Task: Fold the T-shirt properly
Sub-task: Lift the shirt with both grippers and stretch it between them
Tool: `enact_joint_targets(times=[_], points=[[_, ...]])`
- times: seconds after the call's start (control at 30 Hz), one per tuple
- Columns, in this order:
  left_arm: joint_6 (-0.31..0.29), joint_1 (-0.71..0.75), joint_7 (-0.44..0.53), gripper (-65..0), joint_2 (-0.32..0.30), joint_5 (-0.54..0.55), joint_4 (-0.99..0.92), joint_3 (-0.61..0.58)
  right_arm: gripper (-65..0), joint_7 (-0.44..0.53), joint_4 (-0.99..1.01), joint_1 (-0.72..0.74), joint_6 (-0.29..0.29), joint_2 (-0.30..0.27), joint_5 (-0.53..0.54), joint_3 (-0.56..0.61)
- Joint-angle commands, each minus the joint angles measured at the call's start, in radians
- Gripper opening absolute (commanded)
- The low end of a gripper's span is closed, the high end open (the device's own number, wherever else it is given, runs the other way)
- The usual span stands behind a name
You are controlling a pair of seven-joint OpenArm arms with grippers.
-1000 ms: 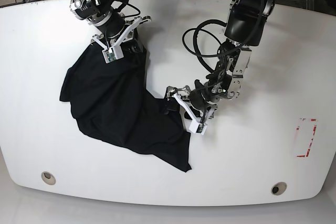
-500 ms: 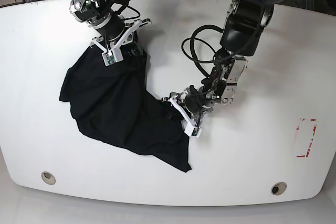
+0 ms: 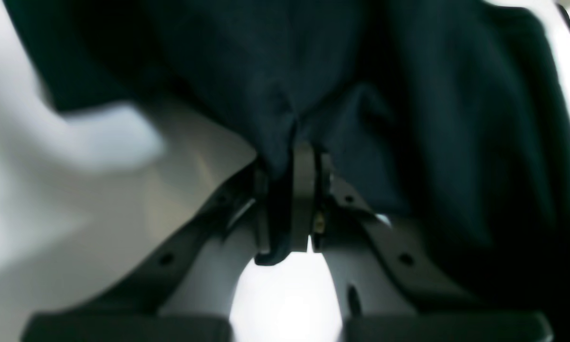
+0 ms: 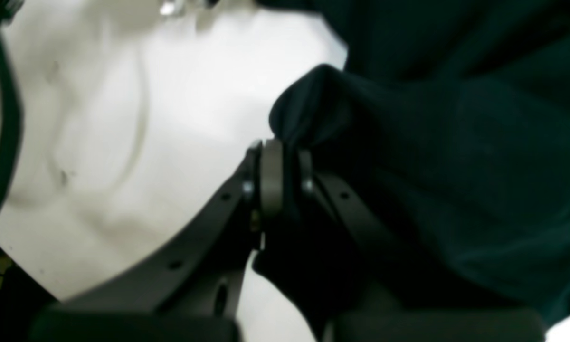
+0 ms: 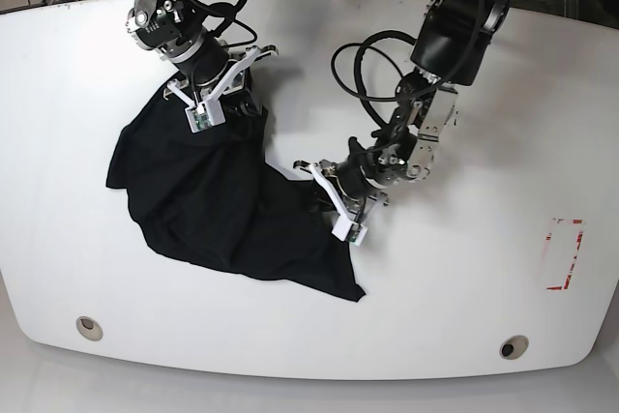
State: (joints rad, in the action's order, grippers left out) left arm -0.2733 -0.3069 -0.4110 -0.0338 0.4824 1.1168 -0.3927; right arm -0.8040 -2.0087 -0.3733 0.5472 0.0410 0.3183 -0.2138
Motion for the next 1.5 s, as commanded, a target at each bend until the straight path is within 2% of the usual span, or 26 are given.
enact_joint_targets(times=[0.0, 0.17, 0.37, 0.5, 0.6, 0.73, 1.03, 1.17, 1.27, 1.47], points=[[-0.001, -0.001, -0.018, -65.0, -0.042, 0.008, 0.133, 0.021, -64.8, 0.022, -0.019, 0.02, 0.003, -0.002, 0.012, 0.0], [-0.001, 0.07, -0.105, -65.0, -0.102, 0.009, 0.323, 0.151, -64.8, 0.021, -0.017, 0.056, -0.005, -0.04, 0.012, 0.003], [-0.001, 0.101, -0.214, -65.0, -0.131, 0.008, 0.469, 0.323, -64.8, 0.018, -0.017, 0.132, -0.006, -0.049, 0.011, 0.0], [-0.002, 0.096, -0.286, -65.0, -0.163, 0.008, 0.555, 0.412, -64.7, 0.018, -0.017, 0.201, -0.006, -0.1, 0.012, 0.001], [-0.002, 0.087, -0.315, -65.0, -0.168, 0.009, 0.615, 0.466, -64.7, 0.018, -0.016, 0.259, -0.006, -0.117, 0.012, 0.003], [-0.004, 0.05, -0.343, -65.0, -0.18, 0.009, 0.682, 0.535, -64.5, 0.018, -0.016, 0.343, -0.005, -0.123, 0.011, 0.0], [-0.004, -0.097, -0.434, -65.0, -0.182, 0.009, 0.748, 0.65, -64.4, 0.018, 0.022, 0.569, 0.001, -0.204, 0.012, -0.002], [-0.005, -0.173, -0.455, -65.0, -0.182, 0.009, 0.75, 0.68, -64.4, 0.018, 0.044, 0.662, 0.001, -0.218, 0.018, 0.003], [-0.005, -0.235, -0.458, -65.0, -0.183, 0.009, 0.75, 0.69, -64.4, 0.018, 0.065, 0.738, 0.001, -0.26, 0.023, 0.006], [-0.005, -0.358, -0.458, -65.0, -0.216, 0.009, 0.748, 0.69, -64.4, 0.013, 0.088, 0.88, 0.003, -0.295, 0.025, 0.007]])
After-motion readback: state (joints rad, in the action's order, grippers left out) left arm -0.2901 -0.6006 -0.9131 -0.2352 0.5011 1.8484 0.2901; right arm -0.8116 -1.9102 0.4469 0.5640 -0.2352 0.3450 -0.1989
